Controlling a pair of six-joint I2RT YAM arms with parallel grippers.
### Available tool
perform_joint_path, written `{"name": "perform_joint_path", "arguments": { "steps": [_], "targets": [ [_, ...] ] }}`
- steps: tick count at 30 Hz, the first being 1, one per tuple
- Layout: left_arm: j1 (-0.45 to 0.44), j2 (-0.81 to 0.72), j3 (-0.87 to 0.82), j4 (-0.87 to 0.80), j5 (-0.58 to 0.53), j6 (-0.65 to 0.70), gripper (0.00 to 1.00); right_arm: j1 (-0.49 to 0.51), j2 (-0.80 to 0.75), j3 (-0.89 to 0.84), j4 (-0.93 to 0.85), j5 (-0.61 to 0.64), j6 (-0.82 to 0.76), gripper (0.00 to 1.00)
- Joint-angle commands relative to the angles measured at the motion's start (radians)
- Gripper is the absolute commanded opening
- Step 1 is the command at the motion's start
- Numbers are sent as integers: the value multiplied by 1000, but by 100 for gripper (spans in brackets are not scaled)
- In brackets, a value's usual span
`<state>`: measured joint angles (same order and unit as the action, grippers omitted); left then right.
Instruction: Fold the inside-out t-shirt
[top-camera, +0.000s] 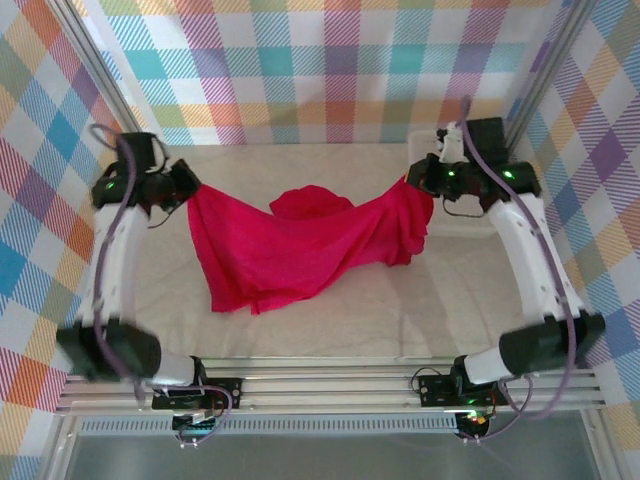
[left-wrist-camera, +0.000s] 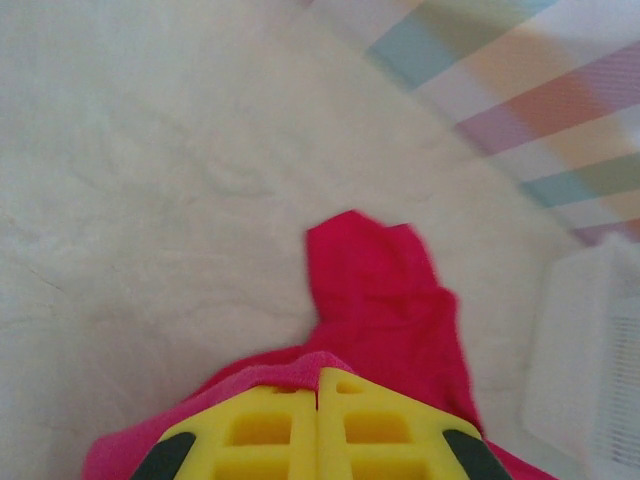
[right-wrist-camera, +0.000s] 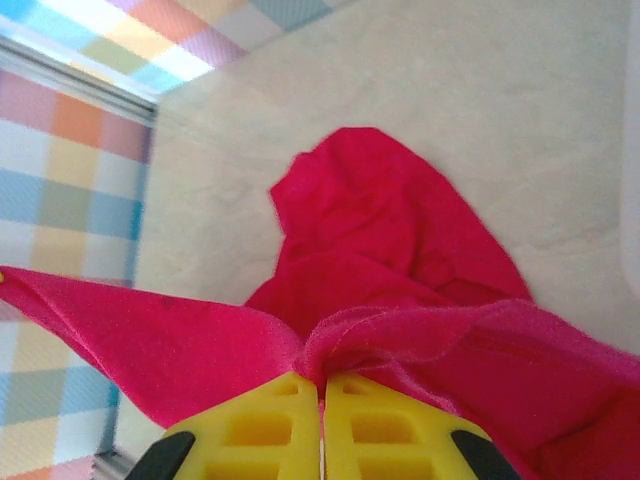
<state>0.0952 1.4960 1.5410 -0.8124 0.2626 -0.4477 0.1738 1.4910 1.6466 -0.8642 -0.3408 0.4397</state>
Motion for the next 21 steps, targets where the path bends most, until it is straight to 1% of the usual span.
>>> {"name": "perform_joint_path", "arguments": {
  "steps": [1, 3, 4, 5, 6, 7, 10, 11, 14, 17, 21],
  "targets": [
    [14, 216, -10, 127, 36, -5, 0, 13, 151, 10, 72, 56, -7, 0],
    [15, 324, 17, 176, 38, -20, 1, 25, 230, 55, 71, 73, -7, 0],
    [15, 371, 39, 187, 35, -23, 2, 31, 265, 82, 65, 82, -6, 0],
    [15, 405, 63, 189, 29, -22, 6, 36, 290, 100, 61, 90, -7, 0],
    [15, 439, 90, 188, 22, -17, 13, 37, 315, 121, 55, 94, -6, 0],
    [14, 467, 117, 182, 20, -4, 26, 39, 334, 138, 50, 97, -6, 0],
    [15, 509, 190, 116, -7, 35, 45, 40, 365, 173, 35, 98, -12, 0],
    [14, 501, 193, 103, -9, 44, 48, 42, 369, 176, 33, 95, -12, 0],
    [-3, 408, 121, 75, -19, 54, 50, 45, 369, 173, 36, 82, -11, 0],
    [-37, 267, -67, 81, 22, 15, 50, 50, 359, 156, 38, 80, -8, 0],
    [-43, 114, -331, 144, 66, -96, 51, 50, 350, 143, 41, 91, -14, 0]
  ]
}}
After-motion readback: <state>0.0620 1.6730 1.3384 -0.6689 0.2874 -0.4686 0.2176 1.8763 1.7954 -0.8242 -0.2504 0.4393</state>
